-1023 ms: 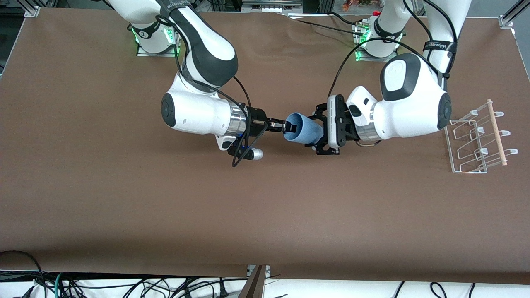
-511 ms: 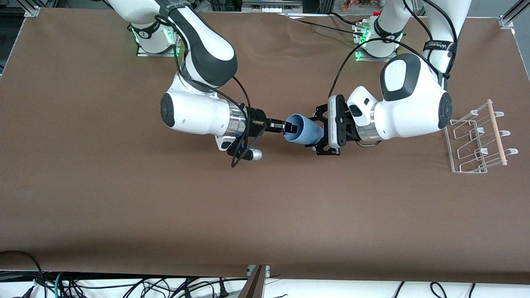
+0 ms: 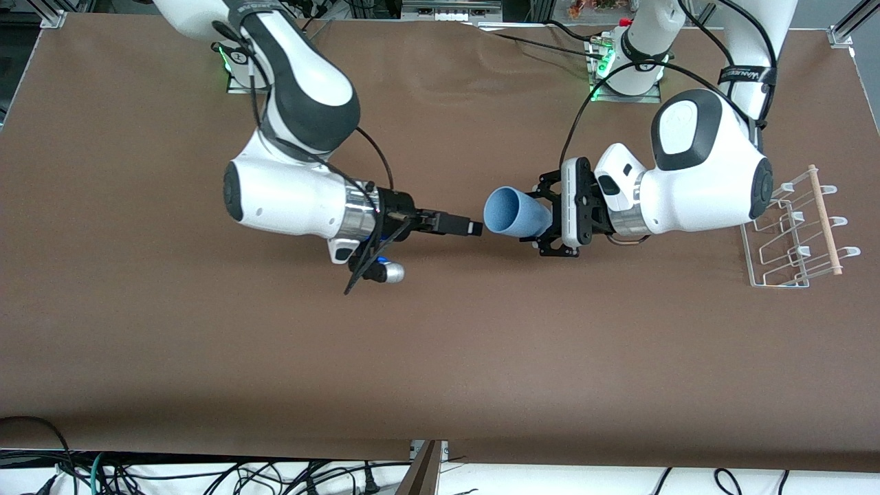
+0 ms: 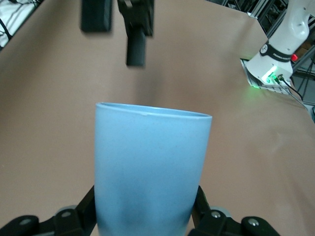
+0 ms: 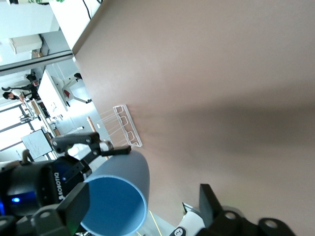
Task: Transfer cup to left arm and place on rack
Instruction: 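Open the right gripper and withdraw while the left gripper carries the cup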
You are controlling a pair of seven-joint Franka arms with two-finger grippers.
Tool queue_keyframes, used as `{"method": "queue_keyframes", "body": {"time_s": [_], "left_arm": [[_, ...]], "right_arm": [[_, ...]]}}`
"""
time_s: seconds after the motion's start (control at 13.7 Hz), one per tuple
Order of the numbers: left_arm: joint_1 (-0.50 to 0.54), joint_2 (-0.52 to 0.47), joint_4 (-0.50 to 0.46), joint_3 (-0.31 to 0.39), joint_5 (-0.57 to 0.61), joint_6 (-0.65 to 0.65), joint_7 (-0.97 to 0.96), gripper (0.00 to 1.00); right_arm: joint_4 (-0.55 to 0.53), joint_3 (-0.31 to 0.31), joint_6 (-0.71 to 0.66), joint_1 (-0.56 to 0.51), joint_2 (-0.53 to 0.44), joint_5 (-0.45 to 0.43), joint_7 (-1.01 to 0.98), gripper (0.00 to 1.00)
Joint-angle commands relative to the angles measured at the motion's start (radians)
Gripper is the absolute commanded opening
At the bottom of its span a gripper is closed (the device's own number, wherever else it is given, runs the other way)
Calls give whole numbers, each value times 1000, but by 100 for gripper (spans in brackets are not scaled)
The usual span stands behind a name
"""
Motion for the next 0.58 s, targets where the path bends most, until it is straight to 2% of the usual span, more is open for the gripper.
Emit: {"method": "queue_keyframes", "body": {"time_s": [0.0,0.07,0.37,0.51], "left_arm": [[15,-18,-3,0,117,-50,-50,12],[15,-18,-3,0,175,-67,-87,12],[15,-13,35,2,457,-168,-244,12],[15,-16,46,3,547,-231,-279,12]], "right_arm": [[5,1,-60,-48,-32,0,7,100],[5,-2,-82,-59,-34,-26,7,100],[5,-7,-237,-137,-64,-245,3,100],[-10,-45,-323,-164,-101,-362,-47,100]]}}
